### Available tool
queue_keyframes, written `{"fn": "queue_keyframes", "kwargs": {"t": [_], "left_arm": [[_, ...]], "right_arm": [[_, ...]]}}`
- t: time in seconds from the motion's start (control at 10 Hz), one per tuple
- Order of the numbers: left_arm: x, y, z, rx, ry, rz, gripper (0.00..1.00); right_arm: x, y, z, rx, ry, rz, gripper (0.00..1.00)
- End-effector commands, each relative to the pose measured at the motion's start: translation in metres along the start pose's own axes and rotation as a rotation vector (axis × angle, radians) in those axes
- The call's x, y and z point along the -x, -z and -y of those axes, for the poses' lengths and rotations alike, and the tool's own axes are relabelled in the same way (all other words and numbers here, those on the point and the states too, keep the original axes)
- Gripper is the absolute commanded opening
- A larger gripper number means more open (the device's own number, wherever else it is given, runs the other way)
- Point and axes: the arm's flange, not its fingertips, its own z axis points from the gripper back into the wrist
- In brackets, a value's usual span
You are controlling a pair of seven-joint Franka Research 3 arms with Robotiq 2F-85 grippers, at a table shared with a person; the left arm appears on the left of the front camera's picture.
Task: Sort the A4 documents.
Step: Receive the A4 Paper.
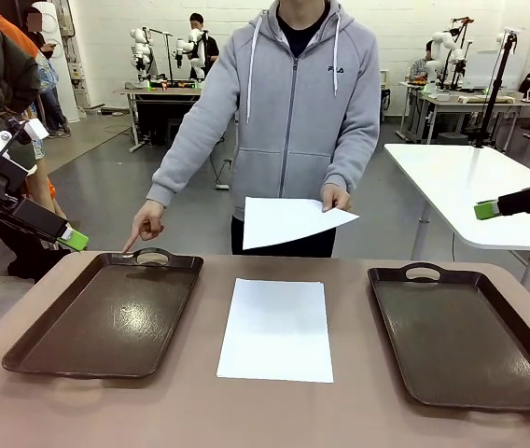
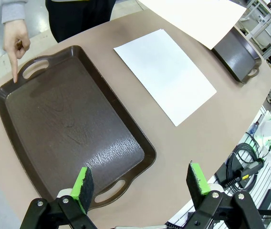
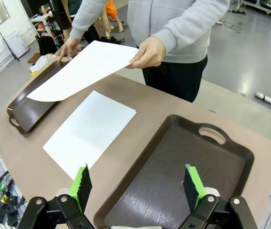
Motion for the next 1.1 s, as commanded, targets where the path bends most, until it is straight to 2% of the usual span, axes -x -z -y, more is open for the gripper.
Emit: {"fn": "queue_keyframes", "kwargs": {"t": [0.0, 1.0], "left_arm": [[-0.0003, -0.0003, 0.0004, 0.007, 0.006, 0.004, 1.0], [-0.0003, -0.0003, 0.0004, 0.007, 0.006, 0.004, 1.0]], "right_arm": [[0.0005, 0.0, 0.0007, -0.009, -0.009, 0.002, 1.0], [0.0005, 0.0, 0.0007, -0.009, -0.009, 0.002, 1.0]]}}
